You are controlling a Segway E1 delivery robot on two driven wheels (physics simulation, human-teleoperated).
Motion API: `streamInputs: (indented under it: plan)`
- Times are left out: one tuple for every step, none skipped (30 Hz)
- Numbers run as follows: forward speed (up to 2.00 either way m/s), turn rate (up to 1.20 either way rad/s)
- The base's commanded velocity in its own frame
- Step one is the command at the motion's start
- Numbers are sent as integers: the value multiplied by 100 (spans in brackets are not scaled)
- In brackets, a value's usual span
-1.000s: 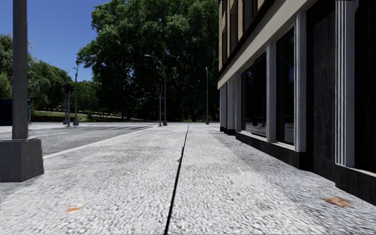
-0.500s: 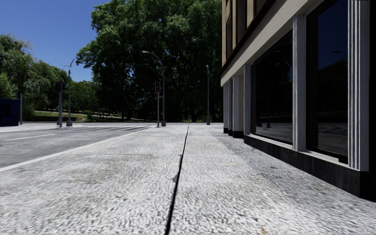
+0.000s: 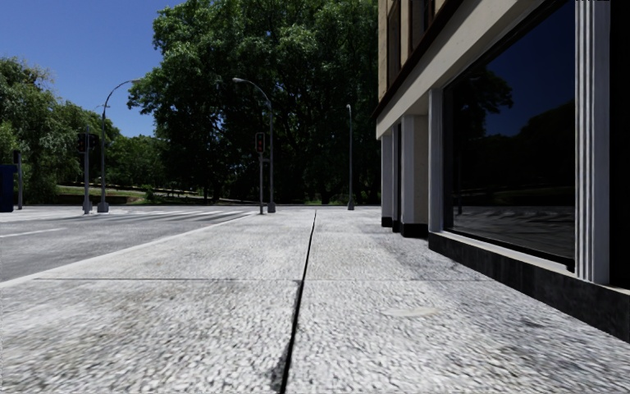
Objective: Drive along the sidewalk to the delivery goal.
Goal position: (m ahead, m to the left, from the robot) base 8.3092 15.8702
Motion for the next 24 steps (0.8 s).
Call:
streamInputs:
  plan:
    - [200,0]
    - [200,0]
    - [200,0]
    - [200,0]
    - [200,0]
    - [200,0]
    - [200,0]
    - [200,0]
    - [200,0]
    - [200,0]
    - [200,0]
    - [200,0]
    - [200,0]
    - [200,0]
    - [200,0]
    - [200,0]
    - [200,0]
    - [200,0]
    - [200,0]
    - [200,0]
    - [200,0]
    - [200,0]
    - [200,0]
    - [200,0]
